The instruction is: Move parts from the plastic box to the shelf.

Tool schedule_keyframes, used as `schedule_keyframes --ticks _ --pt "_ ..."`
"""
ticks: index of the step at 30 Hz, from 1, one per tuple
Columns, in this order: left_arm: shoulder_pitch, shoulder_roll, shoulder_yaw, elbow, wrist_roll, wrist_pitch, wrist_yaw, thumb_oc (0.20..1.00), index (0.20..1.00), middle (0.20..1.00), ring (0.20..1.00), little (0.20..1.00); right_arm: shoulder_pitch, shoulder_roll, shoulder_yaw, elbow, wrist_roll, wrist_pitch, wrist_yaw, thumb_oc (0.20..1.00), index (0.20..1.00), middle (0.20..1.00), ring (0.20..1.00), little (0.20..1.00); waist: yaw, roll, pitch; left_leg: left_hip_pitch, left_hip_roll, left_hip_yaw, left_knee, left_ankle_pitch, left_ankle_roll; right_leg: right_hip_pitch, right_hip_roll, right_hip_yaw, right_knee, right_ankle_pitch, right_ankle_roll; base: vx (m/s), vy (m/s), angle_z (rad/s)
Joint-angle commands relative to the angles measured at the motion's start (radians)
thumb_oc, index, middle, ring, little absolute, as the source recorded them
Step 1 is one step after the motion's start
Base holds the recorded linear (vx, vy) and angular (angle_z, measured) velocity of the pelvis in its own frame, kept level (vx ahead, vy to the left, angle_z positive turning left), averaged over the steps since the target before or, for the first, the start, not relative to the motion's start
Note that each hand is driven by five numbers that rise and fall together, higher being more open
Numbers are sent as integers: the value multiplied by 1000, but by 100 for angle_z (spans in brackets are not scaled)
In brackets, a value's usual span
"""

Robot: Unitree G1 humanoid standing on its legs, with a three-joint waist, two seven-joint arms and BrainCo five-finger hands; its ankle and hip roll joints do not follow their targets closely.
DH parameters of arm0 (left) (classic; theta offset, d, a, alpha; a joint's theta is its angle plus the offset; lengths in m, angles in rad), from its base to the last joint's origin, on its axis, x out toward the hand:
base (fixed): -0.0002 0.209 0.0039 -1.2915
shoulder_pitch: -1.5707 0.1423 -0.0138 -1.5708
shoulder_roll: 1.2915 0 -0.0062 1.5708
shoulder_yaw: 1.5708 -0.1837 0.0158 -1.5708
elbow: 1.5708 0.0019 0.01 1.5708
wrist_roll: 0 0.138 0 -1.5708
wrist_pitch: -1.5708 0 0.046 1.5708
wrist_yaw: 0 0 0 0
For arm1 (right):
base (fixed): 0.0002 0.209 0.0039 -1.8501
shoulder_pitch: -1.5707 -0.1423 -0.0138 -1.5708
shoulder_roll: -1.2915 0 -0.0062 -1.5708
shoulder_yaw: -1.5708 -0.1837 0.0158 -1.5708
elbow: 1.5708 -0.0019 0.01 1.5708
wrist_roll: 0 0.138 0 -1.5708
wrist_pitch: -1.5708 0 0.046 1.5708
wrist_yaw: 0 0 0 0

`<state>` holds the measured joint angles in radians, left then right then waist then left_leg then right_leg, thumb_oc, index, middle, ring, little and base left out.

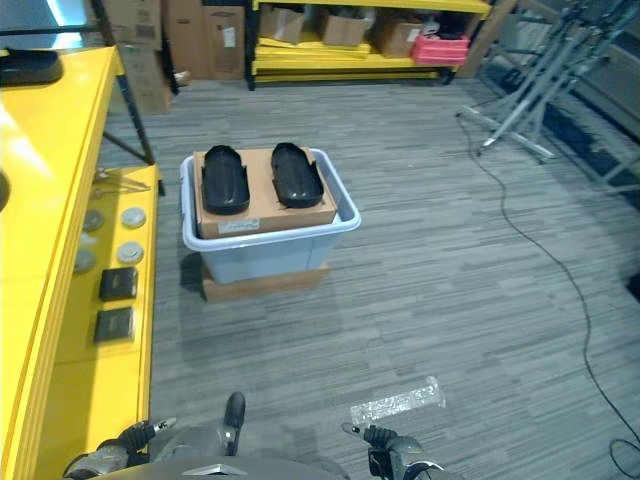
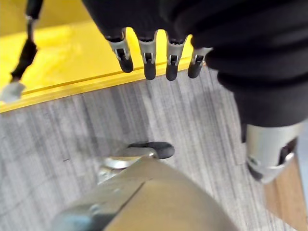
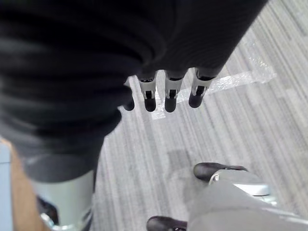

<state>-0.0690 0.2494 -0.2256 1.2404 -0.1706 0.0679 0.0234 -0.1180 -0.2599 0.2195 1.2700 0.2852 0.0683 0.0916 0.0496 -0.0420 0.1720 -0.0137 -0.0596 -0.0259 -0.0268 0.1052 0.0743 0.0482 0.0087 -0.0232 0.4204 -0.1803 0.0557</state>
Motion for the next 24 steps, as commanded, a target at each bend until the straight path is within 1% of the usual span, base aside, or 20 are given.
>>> schedule_keyframes --ticks 1,2,3,4,6,7,8,10,11,12,13,14,15,16,18,20,21,22,23,24 --pt "-33 -18 -37 24 42 12 52 1000 1000 1000 1000 1000 -25 -19 -24 3 -28 -19 32 1000 1000 1000 1000 1000 20 26 1 8 3 46 140 -111 5 -103 -59 -144 -22 247 53 218 -116 -24" --pt "-34 -16 -37 24 40 13 52 1000 1000 1000 1000 1000 -25 -19 -24 2 -27 -18 32 1000 1000 1000 1000 1000 20 25 4 13 3 47 143 -115 4 -101 -68 -149 -31 246 54 351 -313 -26" --pt "-39 -1 -35 16 11 5 48 1000 1000 1000 1000 1000 -21 -14 -18 -3 -39 -15 28 1000 1000 1000 1000 1000 14 19 22 41 15 57 168 -151 -13 -90 -142 -184 -168 258 59 294 -296 -26" --pt "-39 2 -36 13 7 2 46 1000 1000 1000 1000 1000 -17 -13 -16 -4 -41 -13 24 1000 1000 1000 1000 1000 10 18 27 51 19 56 175 -161 -19 -81 -157 -187 -212 260 59 367 -377 -24" --pt "-43 4 -42 13 6 -8 38 1000 1000 1000 1000 1000 -13 -14 -17 -5 -48 -8 16 1000 1000 1000 1000 1000 -4 14 29 69 21 43 186 -188 -26 -89 -195 -161 -292 295 72 260 -255 -8" --pt "-48 5 -51 14 21 -26 29 1000 1000 1000 1000 1000 -12 -18 -23 -3 -78 2 21 1000 1000 1000 1000 1000 -22 14 29 93 26 24 188 -214 -30 -103 -228 -118 -345 344 88 327 -319 2" --pt "-53 6 -63 14 32 -39 28 1000 1000 1000 1000 1000 -12 -21 -26 -2 -109 4 31 1000 1000 1000 1000 1000 -33 16 28 103 32 3 187 -226 -32 -113 -239 -80 -365 366 95 401 -429 16" --pt "-76 16 -112 3 -12 -36 31 1000 1000 1000 1000 1000 6 -27 -29 11 -123 -21 40 1000 1000 1000 1000 1000 -76 21 25 123 44 -92 193 -265 -32 -145 -234 64 -354 375 107 309 -395 72" --pt "-76 17 -113 0 -13 -34 32 1000 1000 1000 1000 1000 11 -30 -27 10 -113 -22 41 1000 1000 1000 1000 1000 -80 27 23 129 58 -104 176 -253 -37 -136 -221 76 -351 362 105 402 -822 151" --pt "-61 15 -85 -8 -113 -16 76 1000 1000 1000 1000 1000 28 -28 -25 15 7 29 72 1000 1000 1000 1000 1000 -84 39 15 129 147 -140 184 -138 -81 -90 -163 65 -358 303 75 316 -721 180" --pt "-58 14 -79 -8 -135 -15 76 1000 1000 1000 1000 1000 27 -27 -24 15 16 31 72 1000 1000 1000 1000 1000 -83 39 16 124 153 -141 192 -121 -84 -87 -158 64 -360 300 72 340 -797 102" --pt "-47 5 -56 -9 -160 -21 69 1000 1000 1000 1000 1000 26 -26 -29 13 35 24 64 1000 1000 1000 1000 1000 -75 38 19 91 168 -143 238 -62 -94 -71 -146 52 -376 296 60 172 -362 54" --pt "-30 -19 -20 -14 -149 -45 62 1000 1000 1000 1000 1000 25 -36 -56 1 36 13 60 1000 1000 1000 1000 1000 -70 37 26 22 177 -113 319 1 -102 -40 -139 29 -421 300 44 162 -347 18" --pt "-26 -29 -11 -21 -145 -49 56 1000 1000 1000 1000 1000 31 -46 -69 -6 29 2 57 1000 1000 1000 1000 1000 -75 39 27 -2 182 -72 339 10 -110 -29 -139 6 -442 302 37 129 -256 -7" --pt "-22 -44 -11 -32 -157 -36 38 1000 1000 1000 1000 1000 44 -59 -83 -17 -20 -47 48 1000 1000 1000 1000 1000 -82 44 29 -35 175 3 342 2 -120 -16 -140 -30 -462 297 30 68 -69 39" --pt "-17 -60 -17 -39 -117 -26 25 1000 1000 1000 1000 1000 60 -66 -99 -32 -31 -62 29 1000 1000 1000 1000 1000 -84 52 32 -55 132 73 303 -31 -123 -5 -141 -66 -471 290 33 95 -12 71" --pt "-13 -68 -22 -38 -87 -20 28 1000 1000 1000 1000 1000 67 -67 -110 -37 -9 -74 22 1000 1000 1000 1000 1000 -80 60 34 -66 98 102 268 -39 -123 0 -137 -82 -470 283 35 87 28 75" --pt "-7 -71 -26 -33 -70 -21 31 1000 1000 1000 1000 1000 71 -66 -115 -39 2 -88 15 1000 1000 1000 1000 1000 -74 64 35 -67 71 112 226 -50 -118 0 -134 -91 -463 280 39 152 96 64" --pt "19 -71 -35 -11 -50 -25 43 1000 1000 1000 1000 1000 75 -54 -119 -45 -4 -128 -4 1000 1000 1000 1000 1000 -60 73 24 -19 32 97 69 -56 -90 -12 -120 -98 -436 266 46 162 111 55" --pt "27 -66 -29 -6 -12 -23 42 1000 1000 1000 1000 1000 78 -51 -119 -46 -12 -147 -30 1000 1000 1000 1000 1000 -58 72 18 3 37 95 37 -49 -85 -14 -115 -105 -426 259 44 178 118 15"
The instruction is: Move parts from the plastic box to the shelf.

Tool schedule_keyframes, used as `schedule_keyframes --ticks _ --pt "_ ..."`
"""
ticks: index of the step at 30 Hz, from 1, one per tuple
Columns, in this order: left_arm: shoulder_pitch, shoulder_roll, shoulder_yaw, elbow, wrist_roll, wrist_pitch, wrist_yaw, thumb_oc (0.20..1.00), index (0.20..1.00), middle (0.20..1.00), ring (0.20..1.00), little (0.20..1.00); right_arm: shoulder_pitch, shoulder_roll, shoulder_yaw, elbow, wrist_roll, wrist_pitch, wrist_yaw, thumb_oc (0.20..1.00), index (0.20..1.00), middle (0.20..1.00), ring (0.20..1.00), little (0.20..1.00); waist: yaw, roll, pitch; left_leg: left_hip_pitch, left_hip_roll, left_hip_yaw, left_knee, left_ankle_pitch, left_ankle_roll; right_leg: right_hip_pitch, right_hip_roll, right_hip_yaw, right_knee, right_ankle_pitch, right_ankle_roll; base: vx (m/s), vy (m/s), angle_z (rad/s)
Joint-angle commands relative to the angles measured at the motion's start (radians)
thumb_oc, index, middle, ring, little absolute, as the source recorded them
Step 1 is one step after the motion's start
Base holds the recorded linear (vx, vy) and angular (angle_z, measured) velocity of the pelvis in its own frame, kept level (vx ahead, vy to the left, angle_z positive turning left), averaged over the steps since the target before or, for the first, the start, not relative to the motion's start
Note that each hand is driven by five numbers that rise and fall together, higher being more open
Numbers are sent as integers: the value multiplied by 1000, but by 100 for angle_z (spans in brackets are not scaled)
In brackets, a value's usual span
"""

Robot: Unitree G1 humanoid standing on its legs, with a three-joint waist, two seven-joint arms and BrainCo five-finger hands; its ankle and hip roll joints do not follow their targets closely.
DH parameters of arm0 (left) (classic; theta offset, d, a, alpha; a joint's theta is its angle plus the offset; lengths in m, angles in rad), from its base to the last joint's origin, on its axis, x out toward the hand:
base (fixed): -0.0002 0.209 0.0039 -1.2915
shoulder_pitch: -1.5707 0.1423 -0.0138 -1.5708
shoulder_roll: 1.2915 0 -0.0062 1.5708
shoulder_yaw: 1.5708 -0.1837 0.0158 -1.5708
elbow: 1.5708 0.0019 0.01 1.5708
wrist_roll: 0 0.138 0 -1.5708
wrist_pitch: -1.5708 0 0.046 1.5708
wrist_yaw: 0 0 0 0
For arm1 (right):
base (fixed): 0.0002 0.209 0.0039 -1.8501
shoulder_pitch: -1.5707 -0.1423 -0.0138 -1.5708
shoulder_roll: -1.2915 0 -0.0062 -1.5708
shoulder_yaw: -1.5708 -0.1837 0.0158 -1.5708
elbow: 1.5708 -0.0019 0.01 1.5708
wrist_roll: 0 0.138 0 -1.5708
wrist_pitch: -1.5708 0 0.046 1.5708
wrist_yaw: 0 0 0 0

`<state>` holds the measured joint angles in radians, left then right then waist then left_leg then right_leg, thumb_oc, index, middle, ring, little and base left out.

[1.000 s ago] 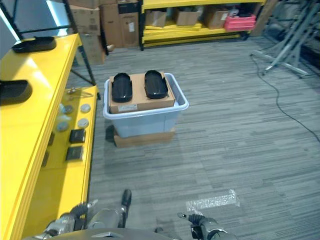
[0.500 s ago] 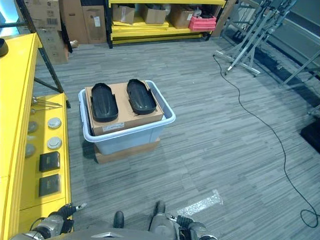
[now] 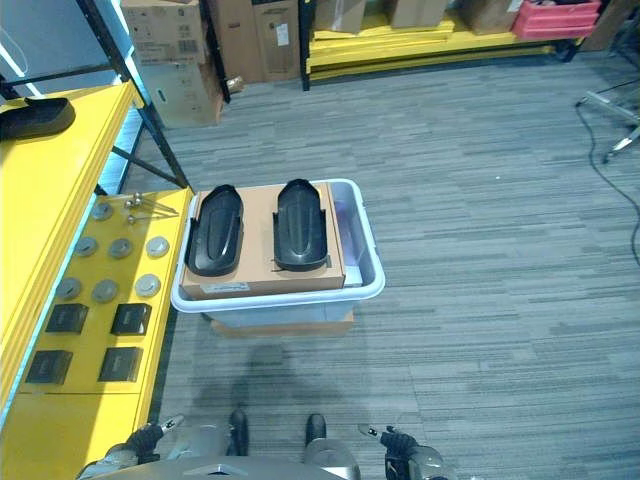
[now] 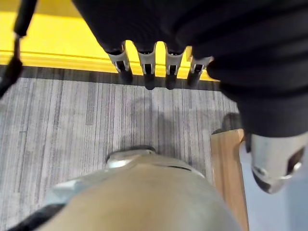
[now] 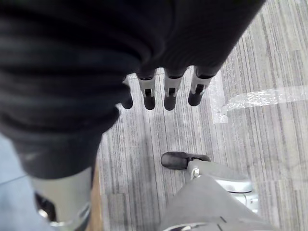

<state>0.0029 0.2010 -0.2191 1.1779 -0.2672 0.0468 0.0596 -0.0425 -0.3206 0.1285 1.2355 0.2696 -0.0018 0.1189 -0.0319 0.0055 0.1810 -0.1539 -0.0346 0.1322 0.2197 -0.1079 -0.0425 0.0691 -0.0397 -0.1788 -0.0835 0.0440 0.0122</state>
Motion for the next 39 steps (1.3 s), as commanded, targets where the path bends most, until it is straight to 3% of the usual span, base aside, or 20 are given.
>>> schedule_keyframes --ticks 1,3,4,5,6,8,10,12,13,16,17,20,24,29,33,39 --pt "-41 -13 -38 61 119 0 2 1000 1000 1000 1000 1000 1 9 -27 -12 7 -102 -85 1000 1000 1000 1000 1000 27 20 3 155 14 -69 -222 165 38 -36 -60 47 91 25 85 128 59 1" --pt "-40 -4 -45 69 164 -3 8 1000 1000 1000 1000 1000 0 2 -32 -14 59 -150 -103 1000 1000 1000 1000 1000 34 11 -6 162 17 -77 -225 166 42 -34 -50 45 112 12 83 123 58 -2" --pt "-49 29 -49 68 186 13 42 1000 1000 1000 1000 1000 6 -2 -35 -113 162 -219 -148 1000 1000 1000 1000 1000 22 -9 -8 178 17 -65 -228 157 64 -72 -34 39 214 11 90 113 62 8" --pt "-49 30 -49 68 186 13 42 1000 1000 1000 1000 1000 7 -1 -35 -114 161 -218 -149 1000 1000 1000 1000 1000 23 -9 -9 178 16 -64 -228 157 64 -74 -35 40 217 9 90 117 98 0" --pt "-54 51 -42 63 184 28 56 1000 1000 1000 1000 1000 15 -7 -36 -188 135 -239 -182 1000 1000 1000 1000 1000 5 -11 1 188 18 -62 -220 143 80 -147 -40 52 340 52 114 36 56 -1" --pt "-62 90 -39 47 134 35 82 1000 1000 1000 1000 1000 30 -23 -17 -309 67 -277 -269 1000 1000 1000 1000 1000 -26 -11 21 198 27 -69 -210 126 95 -243 -51 91 437 96 134 59 6 -9" --pt "-70 116 -24 32 64 29 88 1000 1000 1000 1000 1000 46 -44 -11 -430 34 -271 -311 1000 1000 1000 1000 1000 -46 -15 28 199 34 -67 -200 116 87 -225 -74 105 357 89 131 101 -132 24" --pt "-73 139 3 9 5 -2 65 1000 1000 1000 1000 1000 70 -63 -9 -555 -37 -301 -338 1000 1000 1000 1000 1000 -78 -28 37 210 32 -67 -169 80 80 -236 -115 140 284 144 149 122 -204 31" --pt "-69 144 17 -6 7 -12 55 1000 1000 1000 1000 1000 76 -77 -13 -607 -43 -302 -343 1000 1000 1000 1000 1000 -79 -21 36 213 49 -67 -196 105 70 -194 -96 147 219 100 134 108 -171 12" --pt "-60 126 30 -46 -7 -19 43 1000 1000 1000 1000 1000 73 -109 -15 -735 -52 -282 -372 1000 1000 1000 1000 1000 -65 -27 26 211 58 -62 -209 125 52 -115 -61 109 122 61 114 124 -185 27" --pt "-51 104 31 -66 10 -23 16 1000 1000 1000 1000 1000 62 -130 -28 -805 -38 -245 -372 1000 1000 1000 1000 1000 -60 -29 22 210 66 -58 -221 133 46 -93 -47 105 102 48 101 120 -127 -14" --pt "-48 72 11 -76 59 -27 -7 1000 1000 1000 1000 1000 37 -155 -47 -844 -26 -206 -370 1000 1000 1000 1000 1000 -53 -31 24 206 74 -64 -238 143 37 -78 -41 102 77 45 92 63 -62 -19" --pt "-49 18 -94 -53 139 -31 -7 1000 1000 1000 1000 1000 -115 -242 -53 -853 -3 -131 -403 1000 1000 1000 1000 1000 -24 -25 54 169 95 -81 -255 164 14 -86 -48 94 48 46 81 -17 9 3" --pt "-56 10 -158 -21 180 -43 -9 1000 1000 1000 1000 1000 -305 -296 -24 -820 -22 -25 -493 1000 1000 1000 1000 1000 16 -20 89 132 110 -100 -245 170 -4 -98 -70 77 38 51 85 -2 14 14" --pt "-76 30 -159 -9 91 -45 -17 1000 1000 1000 1000 1000 -430 -320 -15 -772 -7 30 -590 1000 1000 1000 1000 1000 44 -3 123 91 93 -123 -236 172 -10 -122 -92 60 44 52 91 -17 46 28" --pt "-99 32 -151 -6 -3 -62 -57 1000 1000 1000 1000 1000 -557 -372 -4 -647 -55 74 -608 1000 1000 1000 1000 1000 78 18 161 41 62 -145 -194 163 -8 -143 -116 36 62 47 87 19 68 18"
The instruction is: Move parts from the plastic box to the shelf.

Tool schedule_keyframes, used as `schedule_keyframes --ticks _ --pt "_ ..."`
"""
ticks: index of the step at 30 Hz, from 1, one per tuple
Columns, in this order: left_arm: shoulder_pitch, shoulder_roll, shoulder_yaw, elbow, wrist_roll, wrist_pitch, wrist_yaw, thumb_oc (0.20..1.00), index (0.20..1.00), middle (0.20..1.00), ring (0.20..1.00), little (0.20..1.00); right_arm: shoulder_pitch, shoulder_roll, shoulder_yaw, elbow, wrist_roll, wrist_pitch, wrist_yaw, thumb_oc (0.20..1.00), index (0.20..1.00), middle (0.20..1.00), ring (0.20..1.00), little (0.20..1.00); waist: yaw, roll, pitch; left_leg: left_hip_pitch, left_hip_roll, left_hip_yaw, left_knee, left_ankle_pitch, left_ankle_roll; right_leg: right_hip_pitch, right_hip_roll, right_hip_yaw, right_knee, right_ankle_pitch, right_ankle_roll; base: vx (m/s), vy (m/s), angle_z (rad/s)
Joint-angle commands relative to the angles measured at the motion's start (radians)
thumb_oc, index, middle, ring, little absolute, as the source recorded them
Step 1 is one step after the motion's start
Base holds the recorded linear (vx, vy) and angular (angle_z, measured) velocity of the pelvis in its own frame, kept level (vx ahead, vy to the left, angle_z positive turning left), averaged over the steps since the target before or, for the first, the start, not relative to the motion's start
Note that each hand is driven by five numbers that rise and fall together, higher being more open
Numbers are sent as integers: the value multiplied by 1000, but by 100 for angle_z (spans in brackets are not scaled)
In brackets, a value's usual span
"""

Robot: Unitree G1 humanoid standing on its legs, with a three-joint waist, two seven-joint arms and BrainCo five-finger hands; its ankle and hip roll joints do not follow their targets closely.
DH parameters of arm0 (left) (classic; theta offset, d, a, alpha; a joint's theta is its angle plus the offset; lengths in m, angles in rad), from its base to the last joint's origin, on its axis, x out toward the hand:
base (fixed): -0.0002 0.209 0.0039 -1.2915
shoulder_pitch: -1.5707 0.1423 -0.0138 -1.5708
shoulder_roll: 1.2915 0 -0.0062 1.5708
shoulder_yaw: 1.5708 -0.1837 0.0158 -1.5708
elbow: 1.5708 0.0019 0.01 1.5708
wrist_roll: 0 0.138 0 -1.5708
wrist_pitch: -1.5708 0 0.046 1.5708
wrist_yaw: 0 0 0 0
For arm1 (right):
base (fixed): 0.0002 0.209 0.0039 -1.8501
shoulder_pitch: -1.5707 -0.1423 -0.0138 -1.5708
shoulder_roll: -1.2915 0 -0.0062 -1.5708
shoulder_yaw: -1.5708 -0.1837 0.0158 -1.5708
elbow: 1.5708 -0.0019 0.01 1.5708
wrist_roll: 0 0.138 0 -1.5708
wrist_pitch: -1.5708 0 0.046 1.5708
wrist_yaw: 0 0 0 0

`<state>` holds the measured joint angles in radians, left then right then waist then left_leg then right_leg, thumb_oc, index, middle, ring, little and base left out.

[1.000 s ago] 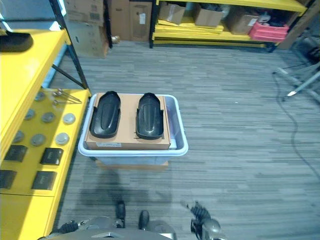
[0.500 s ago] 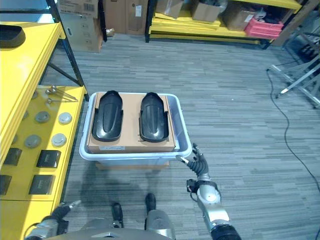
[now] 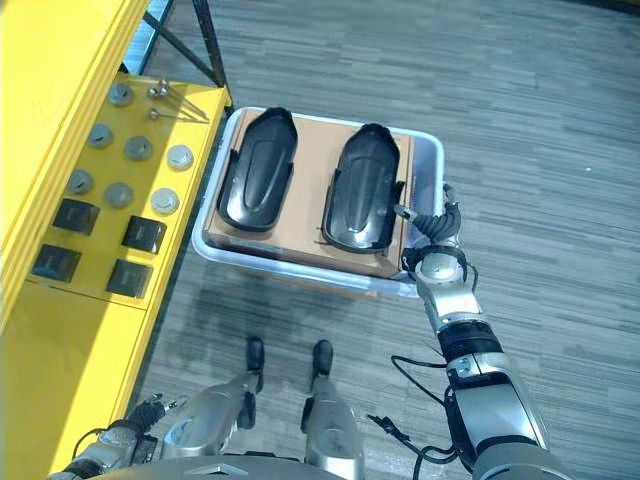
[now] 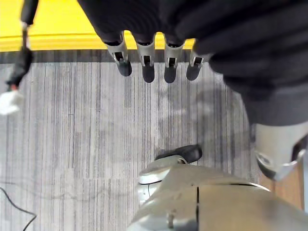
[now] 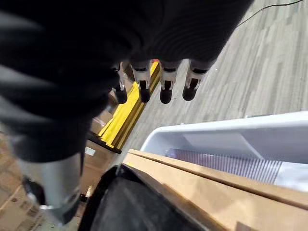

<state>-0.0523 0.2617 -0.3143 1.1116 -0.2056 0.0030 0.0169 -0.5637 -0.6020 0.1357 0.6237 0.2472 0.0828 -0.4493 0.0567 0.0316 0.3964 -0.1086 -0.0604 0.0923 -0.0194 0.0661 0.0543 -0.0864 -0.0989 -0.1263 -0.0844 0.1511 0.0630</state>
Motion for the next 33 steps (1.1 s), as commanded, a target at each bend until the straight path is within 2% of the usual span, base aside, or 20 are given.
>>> schedule_keyframes --ticks 1,2,8,12,16,17,18,19,21,22,28,31,33 --pt "-51 -28 -54 53 -79 -20 -23 1000 1000 1000 1000 1000 -74 -109 -3 -17 -46 9 -47 1000 1000 1000 1000 1000 -3 -7 -45 -17 82 -109 54 -12 -104 7 -60 -18 64 -60 36 -46 4 7" --pt "-63 -28 -62 44 -75 -18 -39 1000 1000 1000 1000 1000 -129 -132 15 23 -58 52 -44 1000 1000 1000 1000 1000 7 -6 -29 -37 76 -115 67 -13 -103 -3 -65 -21 67 -58 36 -49 -10 8" --pt "-81 -25 -101 30 -79 -29 -50 1000 1000 1000 1000 1000 -232 -168 76 144 -41 102 -14 1000 1000 1000 1000 1000 27 -1 5 -70 70 -125 88 -13 -100 -23 -75 -30 78 -56 37 -16 -9 6" --pt "-103 -17 -123 19 -146 -39 -44 1000 1000 1000 1000 1000 -324 -186 168 286 -47 111 87 1000 1000 1000 1000 1000 49 11 43 -108 59 -138 115 -13 -95 -54 -87 -42 106 -60 33 -22 -3 4" --pt "-126 15 -122 2 -165 -44 -53 1000 1000 1000 1000 1000 -420 -204 262 372 -82 133 241 1000 1000 1000 1000 1000 71 21 75 -159 47 -153 151 -9 -87 -92 -96 -52 141 -68 30 -43 -28 15" --pt "-134 25 -124 -3 -168 -42 -56 1000 1000 1000 1000 1000 -444 -204 283 384 -77 154 271 1000 1000 1000 1000 1000 76 23 83 -173 45 -156 161 -7 -85 -105 -98 -54 154 -71 29 -51 -50 14" --pt "-142 37 -127 -13 -167 -31 -61 1000 1000 1000 1000 1000 -478 -200 315 407 -93 203 333 1000 1000 1000 1000 1000 83 27 91 -190 42 -160 171 -4 -81 -122 -100 -59 172 -76 28 -45 -52 5" --pt "-146 41 -128 -16 -166 -25 -60 1000 1000 1000 1000 1000 -488 -200 327 424 -90 212 348 598 598 598 598 598 87 28 95 -197 42 -162 174 -2 -80 -127 -101 -62 179 -78 27 -35 -63 9" --pt "-148 49 -132 -19 -160 -18 -59 1000 1000 1000 1000 1000 -497 -198 341 465 -80 219 380 404 404 404 404 404 96 31 102 -207 42 -168 180 1 -77 -134 -103 -69 192 -82 27 -12 -48 12" --pt "-150 53 -134 -19 -157 -14 -62 1000 1000 1000 1000 1000 -503 -197 347 485 -83 218 398 200 200 200 200 200 100 32 103 -210 41 -170 183 1 -75 -136 -103 -70 197 -84 26 15 -34 15" --pt "-138 58 -146 -16 -145 -25 -82 1000 1000 1000 1000 1000 -503 -191 342 537 -92 232 405 200 200 200 200 200 108 38 100 -198 39 -172 179 -2 -69 -125 -104 -79 198 -87 24 15 -10 4" --pt "-131 56 -144 -22 -144 -28 -81 1000 1000 1000 1000 1000 -474 -195 321 532 -154 249 395 200 200 200 200 200 103 31 92 -183 41 -164 178 -8 -70 -107 -101 -77 184 -84 24 0 0 0" --pt "-124 55 -144 -22 -137 -35 -77 1000 1000 1000 1000 1000 -430 -203 304 541 -163 232 393 200 200 200 200 200 101 25 83 -163 43 -162 171 -12 -69 -86 -97 -77 171 -82 24 13 -20 1"
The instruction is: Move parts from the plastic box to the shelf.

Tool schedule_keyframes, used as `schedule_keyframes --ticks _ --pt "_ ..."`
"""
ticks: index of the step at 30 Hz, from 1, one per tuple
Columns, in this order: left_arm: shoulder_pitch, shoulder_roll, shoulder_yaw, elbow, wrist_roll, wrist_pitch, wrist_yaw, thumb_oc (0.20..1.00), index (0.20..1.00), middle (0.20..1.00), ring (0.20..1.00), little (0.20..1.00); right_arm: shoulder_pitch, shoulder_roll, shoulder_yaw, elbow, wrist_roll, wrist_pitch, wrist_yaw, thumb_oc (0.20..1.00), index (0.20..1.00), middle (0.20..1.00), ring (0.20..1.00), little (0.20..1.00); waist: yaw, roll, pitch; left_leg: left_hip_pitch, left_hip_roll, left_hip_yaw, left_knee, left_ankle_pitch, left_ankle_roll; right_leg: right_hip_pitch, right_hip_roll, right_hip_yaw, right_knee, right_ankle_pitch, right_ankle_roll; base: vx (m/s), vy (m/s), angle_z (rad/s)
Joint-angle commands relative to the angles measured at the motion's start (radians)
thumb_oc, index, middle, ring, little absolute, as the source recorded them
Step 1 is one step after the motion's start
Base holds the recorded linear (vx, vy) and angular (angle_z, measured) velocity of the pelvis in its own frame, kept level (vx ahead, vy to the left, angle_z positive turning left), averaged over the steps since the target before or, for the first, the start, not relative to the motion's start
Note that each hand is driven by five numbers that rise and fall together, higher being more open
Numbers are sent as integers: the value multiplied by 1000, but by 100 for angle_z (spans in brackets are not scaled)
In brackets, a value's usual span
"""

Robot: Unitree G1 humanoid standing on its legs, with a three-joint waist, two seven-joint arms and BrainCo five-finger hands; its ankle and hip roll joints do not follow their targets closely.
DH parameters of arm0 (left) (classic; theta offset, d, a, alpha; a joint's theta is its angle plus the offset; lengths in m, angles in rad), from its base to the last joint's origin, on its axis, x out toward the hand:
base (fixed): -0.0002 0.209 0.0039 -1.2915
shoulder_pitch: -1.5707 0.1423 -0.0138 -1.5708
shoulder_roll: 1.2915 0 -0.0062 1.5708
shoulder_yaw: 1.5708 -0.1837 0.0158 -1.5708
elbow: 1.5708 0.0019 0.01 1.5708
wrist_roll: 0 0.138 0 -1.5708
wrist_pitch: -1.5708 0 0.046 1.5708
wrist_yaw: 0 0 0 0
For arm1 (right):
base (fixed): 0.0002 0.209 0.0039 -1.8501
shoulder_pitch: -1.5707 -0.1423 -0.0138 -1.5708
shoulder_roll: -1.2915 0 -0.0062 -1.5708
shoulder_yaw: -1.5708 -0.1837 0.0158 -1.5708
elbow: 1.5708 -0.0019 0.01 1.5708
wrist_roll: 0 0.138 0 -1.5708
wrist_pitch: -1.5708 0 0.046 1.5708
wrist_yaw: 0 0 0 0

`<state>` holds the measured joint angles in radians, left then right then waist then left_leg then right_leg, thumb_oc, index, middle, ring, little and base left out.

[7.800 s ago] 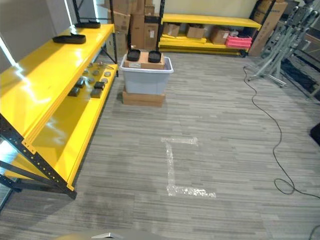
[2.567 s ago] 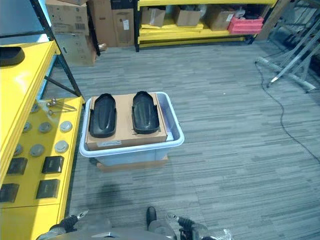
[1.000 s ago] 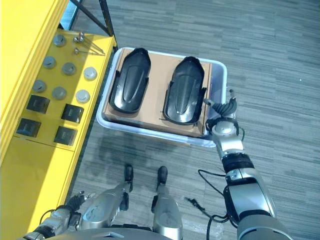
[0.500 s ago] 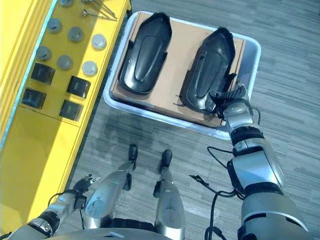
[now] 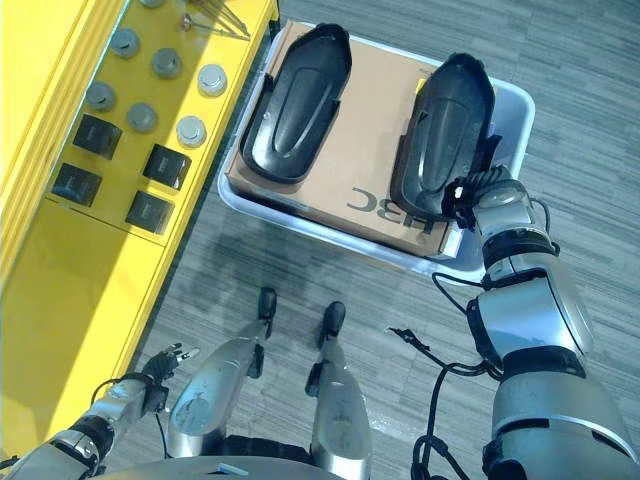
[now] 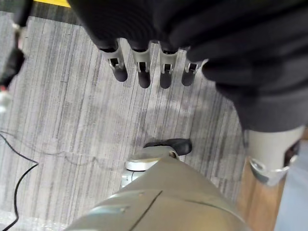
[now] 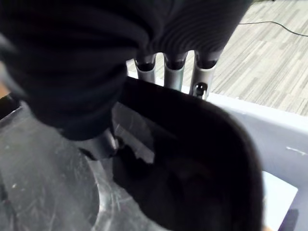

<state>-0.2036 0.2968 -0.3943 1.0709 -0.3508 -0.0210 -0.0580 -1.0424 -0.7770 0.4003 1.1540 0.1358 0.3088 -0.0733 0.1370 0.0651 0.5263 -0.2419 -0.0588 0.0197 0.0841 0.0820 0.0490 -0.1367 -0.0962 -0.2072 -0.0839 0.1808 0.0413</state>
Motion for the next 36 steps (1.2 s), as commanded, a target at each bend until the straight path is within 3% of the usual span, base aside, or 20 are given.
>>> schedule_keyframes --ticks 1,8,12,16,19,23,26,27,31,36 --pt "29 21 -60 16 16 -11 1 1000 1000 1000 1000 1000 73 -29 26 7 -47 9 20 200 200 200 200 200 18 -14 -56 -22 43 -90 63 -30 -65 -26 -97 4 164 -111 47 31 -61 4" --pt "63 41 -26 0 40 -28 11 1000 1000 1000 1000 1000 307 -23 -96 -60 -91 -24 -25 200 200 200 200 200 1 -61 -194 129 65 -74 -66 -15 -80 89 -76 -3 88 -97 68 74 -86 8" --pt "78 54 -10 -78 66 4 26 1000 1000 1000 1000 1000 417 -26 -137 -98 -105 -75 -41 200 200 200 200 200 -7 -73 -273 201 86 -47 -124 5 -92 144 -65 -19 70 -93 72 51 -94 1" --pt "71 99 29 -251 12 76 27 1000 1000 1000 1000 1000 508 -52 -160 -239 -178 -127 -83 200 200 200 200 200 -25 -90 -370 263 100 -23 -156 17 -100 202 -48 -26 51 -90 69 49 -86 0" --pt "70 170 44 -447 67 132 63 1000 1000 1000 1000 1000 565 -90 -184 -415 -204 -142 -110 200 200 200 200 200 -34 -101 -402 293 102 -12 -152 8 -100 231 -39 -19 46 -93 65 -43 -59 6" --pt "41 229 59 -617 39 142 34 1000 1000 1000 1000 1000 559 -142 -210 -619 -308 -161 -102 200 200 200 200 200 -46 -108 -421 321 104 -4 -146 -2 -95 257 -29 -10 42 -99 61 -52 -33 -14" --pt "-1 243 77 -760 -82 219 -7 1000 1000 1000 1000 1000 535 -174 -208 -816 -418 -162 -95 200 200 200 200 200 -63 -109 -439 341 104 -1 -152 -7 -90 270 -22 -2 40 -105 62 -13 -6 -2" --pt "-8 238 88 -802 -136 283 -11 1000 1000 1000 1000 1000 528 -180 -211 -874 -447 -160 -91 200 200 200 200 200 -67 -109 -443 345 105 0 -153 -7 -90 273 -20 -1 41 -107 62 0 0 0" --pt "-47 158 105 -888 -448 395 -29 1000 1000 1000 1000 1000 478 -196 -204 -1020 -521 -203 -110 200 200 200 200 200 -93 -109 -460 360 110 16 -158 -15 -87 282 -13 7 43 -116 62 -33 41 -6" --pt "-103 59 64 -924 -736 376 8 1000 1000 1000 1000 1000 371 -202 -138 -1070 -518 -269 -131 200 200 200 200 200 -116 -111 -475 370 111 28 -163 -21 -89 283 -10 18 41 -115 67 -25 55 -9"
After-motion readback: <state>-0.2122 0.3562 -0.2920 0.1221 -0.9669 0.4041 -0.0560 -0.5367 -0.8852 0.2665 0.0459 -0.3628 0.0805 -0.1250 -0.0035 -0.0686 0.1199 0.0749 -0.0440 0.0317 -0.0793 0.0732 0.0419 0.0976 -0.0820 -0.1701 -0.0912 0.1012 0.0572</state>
